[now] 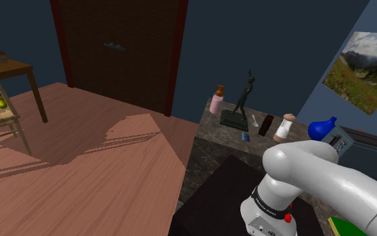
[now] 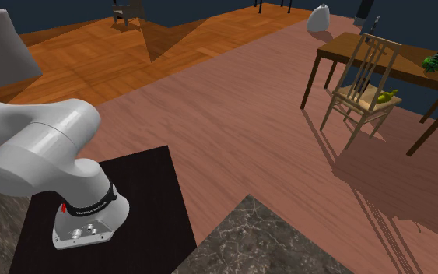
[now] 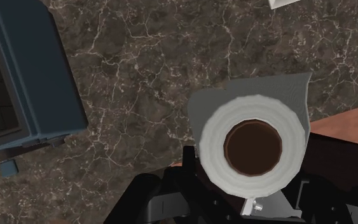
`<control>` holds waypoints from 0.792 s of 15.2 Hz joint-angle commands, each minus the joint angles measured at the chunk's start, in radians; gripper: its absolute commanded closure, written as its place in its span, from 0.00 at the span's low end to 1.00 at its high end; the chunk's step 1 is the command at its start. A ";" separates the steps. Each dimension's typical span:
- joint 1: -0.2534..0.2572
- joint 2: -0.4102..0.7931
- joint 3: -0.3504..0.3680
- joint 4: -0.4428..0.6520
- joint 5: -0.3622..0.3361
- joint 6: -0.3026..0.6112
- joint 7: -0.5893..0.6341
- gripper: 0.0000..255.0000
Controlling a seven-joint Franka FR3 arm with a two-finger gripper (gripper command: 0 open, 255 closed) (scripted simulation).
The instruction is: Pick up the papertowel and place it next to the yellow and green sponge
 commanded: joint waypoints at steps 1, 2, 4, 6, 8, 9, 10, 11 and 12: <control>-0.007 -0.022 -0.009 -0.031 -0.007 0.008 0.006 1.00; -0.011 -0.033 -0.014 -0.046 -0.012 0.013 0.009 1.00; -0.018 -0.055 -0.025 -0.076 -0.021 0.022 0.015 1.00; -0.026 -0.076 -0.037 -0.105 -0.031 0.030 0.019 1.00; -0.033 -0.098 -0.049 -0.134 -0.042 0.039 0.024 1.00; -0.037 -0.108 -0.056 -0.148 -0.048 0.043 0.026 1.00; -0.041 -0.119 -0.062 -0.162 -0.054 0.047 0.028 1.00; -0.045 -0.129 -0.069 -0.176 -0.060 0.051 0.030 1.00; -0.050 -0.140 -0.076 -0.190 -0.067 0.055 0.031 1.00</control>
